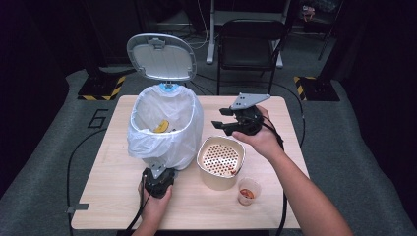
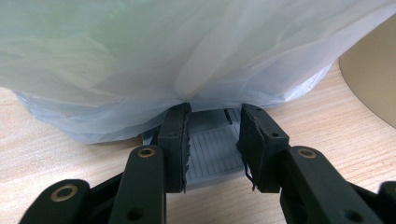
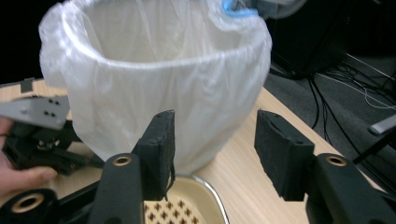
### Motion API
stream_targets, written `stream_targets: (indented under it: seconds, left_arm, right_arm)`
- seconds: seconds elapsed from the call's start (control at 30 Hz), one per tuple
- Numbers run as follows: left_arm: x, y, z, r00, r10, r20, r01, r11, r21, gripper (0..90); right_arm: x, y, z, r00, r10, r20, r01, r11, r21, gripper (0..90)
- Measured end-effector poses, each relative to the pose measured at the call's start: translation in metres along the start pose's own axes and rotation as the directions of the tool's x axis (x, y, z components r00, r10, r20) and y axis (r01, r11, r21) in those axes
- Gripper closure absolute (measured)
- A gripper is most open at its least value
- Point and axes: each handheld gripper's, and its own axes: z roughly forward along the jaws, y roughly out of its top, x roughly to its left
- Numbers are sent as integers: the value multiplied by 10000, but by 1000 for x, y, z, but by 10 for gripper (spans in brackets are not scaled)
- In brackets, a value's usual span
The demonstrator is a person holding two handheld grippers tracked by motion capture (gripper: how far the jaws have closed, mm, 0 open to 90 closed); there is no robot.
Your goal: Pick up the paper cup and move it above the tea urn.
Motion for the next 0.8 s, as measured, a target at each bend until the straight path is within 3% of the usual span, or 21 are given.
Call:
stream_targets:
  seconds: [0.47, 0.8]
  left_arm:
    - [0, 0, 0, 10000, -31, 1, 31, 10000, 14, 631]
    - [0, 0, 0, 10000, -15, -8, 15, 10000, -22, 631]
  right_arm:
    - [-8, -60, -6, 9947, 881, 537, -915, 9937, 650, 573]
    - [-18, -101, 1, 9869, 1549, 440, -1584, 9832, 909, 668]
